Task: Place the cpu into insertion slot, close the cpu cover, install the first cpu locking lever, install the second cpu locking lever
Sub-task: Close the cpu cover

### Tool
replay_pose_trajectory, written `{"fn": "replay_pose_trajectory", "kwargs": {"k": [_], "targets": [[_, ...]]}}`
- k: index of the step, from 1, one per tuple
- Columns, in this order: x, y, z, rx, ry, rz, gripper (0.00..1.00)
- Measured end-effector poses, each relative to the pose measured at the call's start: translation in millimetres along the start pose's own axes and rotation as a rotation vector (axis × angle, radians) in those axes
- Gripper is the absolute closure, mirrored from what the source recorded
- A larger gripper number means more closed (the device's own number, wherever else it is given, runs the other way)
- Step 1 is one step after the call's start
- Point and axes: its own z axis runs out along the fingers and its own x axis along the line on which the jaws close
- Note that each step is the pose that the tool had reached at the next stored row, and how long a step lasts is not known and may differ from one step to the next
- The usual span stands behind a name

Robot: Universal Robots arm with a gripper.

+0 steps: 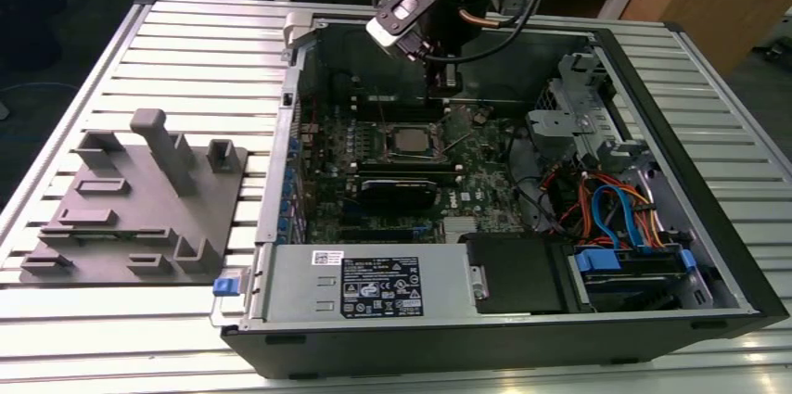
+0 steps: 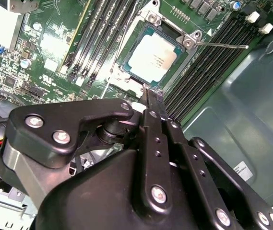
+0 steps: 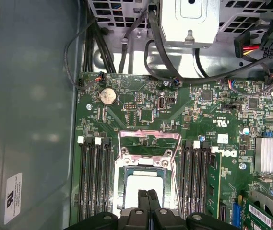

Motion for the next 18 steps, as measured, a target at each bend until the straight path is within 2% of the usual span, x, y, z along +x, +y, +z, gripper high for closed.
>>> {"fn": "replay_pose_trajectory", "kwargs": {"k": [2, 18], "targets": [[-0.1, 2.1, 0.0, 0.0, 0.0, 0.0, 0.9], [-0.2, 5.1, 0.0, 0.0, 0.0, 0.0, 0.9]]}}
